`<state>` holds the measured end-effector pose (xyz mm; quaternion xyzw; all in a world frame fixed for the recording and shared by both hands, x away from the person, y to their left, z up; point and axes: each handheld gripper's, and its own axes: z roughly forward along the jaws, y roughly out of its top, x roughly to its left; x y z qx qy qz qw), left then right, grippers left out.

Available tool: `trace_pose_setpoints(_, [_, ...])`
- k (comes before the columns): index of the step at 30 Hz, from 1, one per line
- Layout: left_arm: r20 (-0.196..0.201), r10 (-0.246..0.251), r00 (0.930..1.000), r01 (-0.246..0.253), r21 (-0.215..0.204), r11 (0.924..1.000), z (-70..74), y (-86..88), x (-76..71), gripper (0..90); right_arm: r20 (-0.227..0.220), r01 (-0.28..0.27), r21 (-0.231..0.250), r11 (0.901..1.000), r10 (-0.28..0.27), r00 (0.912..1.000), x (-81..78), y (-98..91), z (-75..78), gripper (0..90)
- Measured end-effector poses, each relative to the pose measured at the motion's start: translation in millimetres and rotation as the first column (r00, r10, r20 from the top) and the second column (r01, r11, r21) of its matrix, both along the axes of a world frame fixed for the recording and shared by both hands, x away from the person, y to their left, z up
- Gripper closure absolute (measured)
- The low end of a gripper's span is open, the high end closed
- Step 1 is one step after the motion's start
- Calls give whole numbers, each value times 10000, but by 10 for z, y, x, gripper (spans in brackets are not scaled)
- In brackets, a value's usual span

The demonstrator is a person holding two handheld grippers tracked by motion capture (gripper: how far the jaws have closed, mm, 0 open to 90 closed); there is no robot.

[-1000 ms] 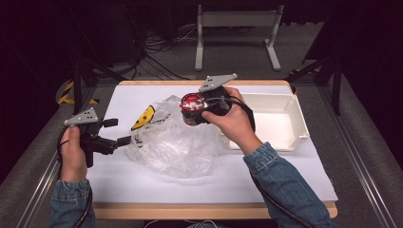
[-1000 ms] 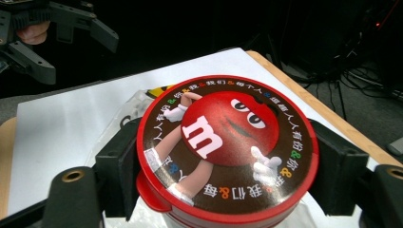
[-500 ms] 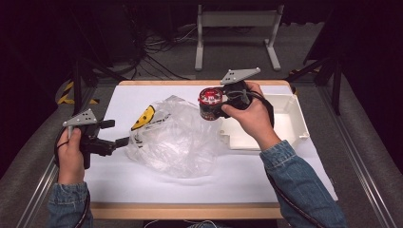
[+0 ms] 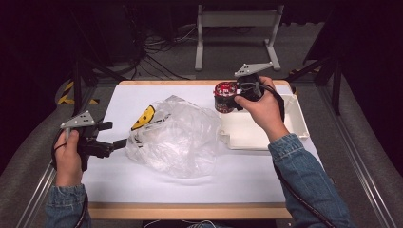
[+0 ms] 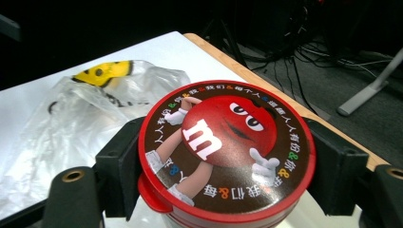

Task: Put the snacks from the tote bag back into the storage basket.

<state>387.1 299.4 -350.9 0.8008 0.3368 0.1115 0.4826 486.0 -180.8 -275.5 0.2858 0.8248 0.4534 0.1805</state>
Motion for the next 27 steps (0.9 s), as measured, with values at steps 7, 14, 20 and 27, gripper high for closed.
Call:
trace_pose_setpoints(7, [-56,99,9999,-99,-3,10000,-15,27,-26,30,371,93,-140,9999,-88,9993,97,-123,-37,247])
trace_pose_setpoints(14, [-70,158,9999,-157,37,9999,-32,46,-35,30,246,307,45,9995,-308,9992,202,-277,-81,247])
trace_pose_setpoints(20, [-153,228,9996,-226,114,9997,-52,68,-65,31,136,563,89,9984,-564,9983,281,-374,-183,247])
trace_pose_setpoints(27, [-306,290,9991,-282,253,9993,-97,63,-117,31,44,312,-127,9994,-312,9995,369,-415,-307,248])
